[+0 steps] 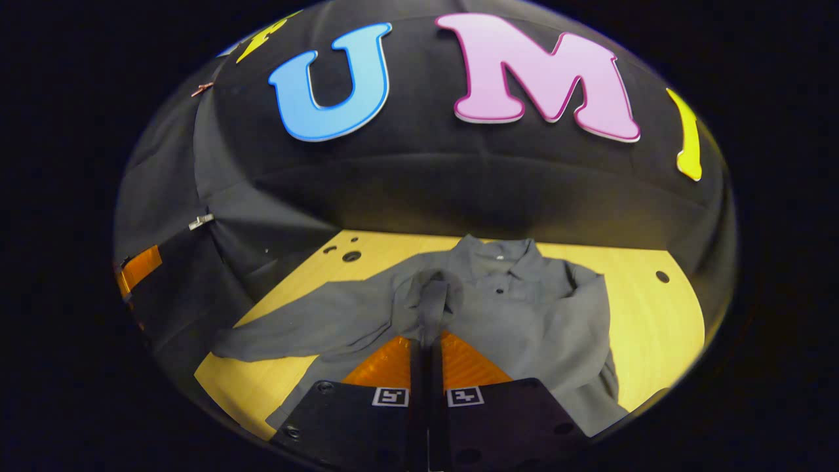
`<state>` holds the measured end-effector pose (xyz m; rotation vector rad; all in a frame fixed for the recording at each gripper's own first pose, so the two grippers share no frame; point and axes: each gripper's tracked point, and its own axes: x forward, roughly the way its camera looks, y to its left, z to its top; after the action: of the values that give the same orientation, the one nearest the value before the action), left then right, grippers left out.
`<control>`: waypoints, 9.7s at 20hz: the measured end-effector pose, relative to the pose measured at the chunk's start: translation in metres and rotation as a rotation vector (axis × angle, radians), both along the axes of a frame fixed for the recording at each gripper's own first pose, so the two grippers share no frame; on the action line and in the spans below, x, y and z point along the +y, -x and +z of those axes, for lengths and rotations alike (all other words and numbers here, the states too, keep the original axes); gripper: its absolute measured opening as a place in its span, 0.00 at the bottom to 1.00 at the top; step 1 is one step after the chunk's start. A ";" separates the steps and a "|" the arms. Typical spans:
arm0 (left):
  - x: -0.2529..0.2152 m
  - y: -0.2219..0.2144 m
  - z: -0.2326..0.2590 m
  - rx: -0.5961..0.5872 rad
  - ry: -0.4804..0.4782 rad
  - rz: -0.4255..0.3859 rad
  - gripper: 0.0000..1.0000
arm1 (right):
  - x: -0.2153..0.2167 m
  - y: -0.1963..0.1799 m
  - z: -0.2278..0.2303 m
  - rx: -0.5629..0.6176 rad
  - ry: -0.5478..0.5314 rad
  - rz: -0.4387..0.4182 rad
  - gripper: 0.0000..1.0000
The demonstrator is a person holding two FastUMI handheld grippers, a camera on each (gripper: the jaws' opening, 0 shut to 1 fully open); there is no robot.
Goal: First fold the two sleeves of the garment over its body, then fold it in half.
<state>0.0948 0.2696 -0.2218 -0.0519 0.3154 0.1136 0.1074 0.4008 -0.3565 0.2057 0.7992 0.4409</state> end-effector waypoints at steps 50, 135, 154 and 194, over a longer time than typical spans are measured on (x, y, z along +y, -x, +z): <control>0.030 0.003 -0.204 0.403 0.155 0.187 0.10 | -0.173 0.077 0.057 0.087 -0.090 -0.161 0.77; -0.189 0.083 -0.219 0.569 -0.010 -0.224 0.96 | -0.335 0.190 -0.098 0.392 0.097 -0.313 0.97; -0.225 0.126 -0.244 0.727 -0.002 -0.414 0.06 | -0.285 0.229 -0.113 0.417 0.187 -0.063 0.06; -0.213 -0.105 -0.022 0.155 0.156 -0.258 0.05 | -0.330 -0.027 0.077 -0.083 -0.134 -0.342 0.05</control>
<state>0.2000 0.0561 -0.2435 -0.1569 0.4822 -0.1637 0.1346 0.0705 -0.2792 0.4383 0.6376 0.1777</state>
